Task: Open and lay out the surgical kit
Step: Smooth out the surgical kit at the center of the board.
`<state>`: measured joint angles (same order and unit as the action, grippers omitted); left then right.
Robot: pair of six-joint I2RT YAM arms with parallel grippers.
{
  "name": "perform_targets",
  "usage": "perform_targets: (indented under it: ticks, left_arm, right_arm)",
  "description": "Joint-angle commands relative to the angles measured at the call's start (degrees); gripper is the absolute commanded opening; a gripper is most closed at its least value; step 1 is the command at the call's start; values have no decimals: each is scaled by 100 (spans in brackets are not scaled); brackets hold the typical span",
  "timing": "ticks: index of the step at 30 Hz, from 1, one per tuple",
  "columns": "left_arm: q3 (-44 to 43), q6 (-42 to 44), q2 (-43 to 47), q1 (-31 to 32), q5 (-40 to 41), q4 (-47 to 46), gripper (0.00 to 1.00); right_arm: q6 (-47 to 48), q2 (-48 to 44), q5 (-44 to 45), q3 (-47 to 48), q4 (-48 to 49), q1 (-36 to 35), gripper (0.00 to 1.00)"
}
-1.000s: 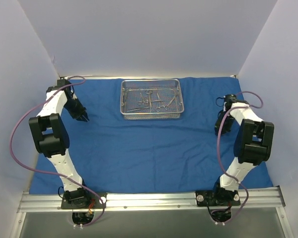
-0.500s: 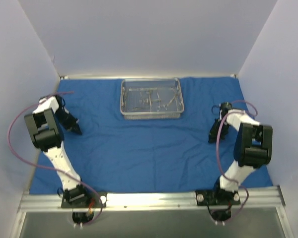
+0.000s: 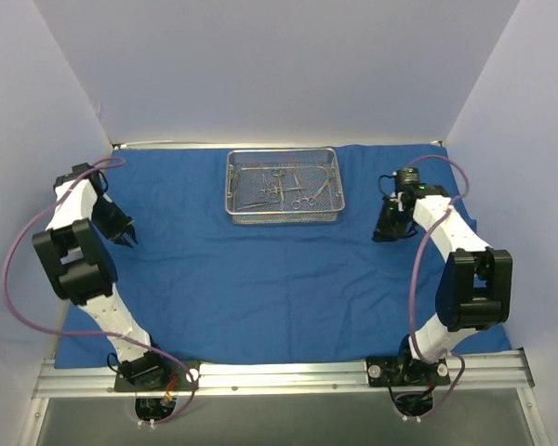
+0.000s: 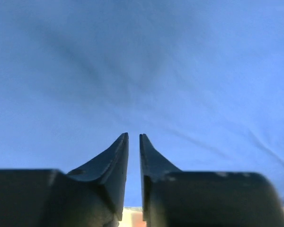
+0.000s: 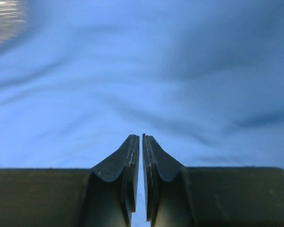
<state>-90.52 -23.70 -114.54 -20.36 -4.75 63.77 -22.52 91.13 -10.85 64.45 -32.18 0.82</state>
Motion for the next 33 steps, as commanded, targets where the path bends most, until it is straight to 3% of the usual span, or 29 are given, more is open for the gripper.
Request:
perform_targets:
  ticks: [1, 4, 6, 7, 11, 20, 28, 33]
  left_arm:
    - [104, 59, 872, -38, 361, -277, 27]
    - [218, 103, 741, -38, 212, -321, 29]
    - [228, 138, 356, -47, 116, -286, 21]
    - [210, 164, 180, -56, 54, -269, 11]
    - [-35, 165, -655, -143, 54, -190, 2]
    - [-729, 270, -1483, -416, 141, 74, 2]
    - [-1687, 208, -939, -197, 423, 215, 4]
    - [-2074, 68, -938, 356, 230, 57, 9]
  right_arm:
    - [73, 229, -347, 287, 44, -591, 11]
    - [29, 624, -488, 332, 264, -776, 11]
    - [-50, 827, -602, 236, 379, -785, 10]
    - [-85, 871, -655, 166, 527, -776, 10]
    - [64, 1117, -550, -159, 538, -759, 7]
    - [161, 933, -532, -574, 274, -776, 6]
    - [205, 1019, -190, 1216, -182, -382, 6]
    - [108, 1328, -41, 1518, -314, 286, 3]
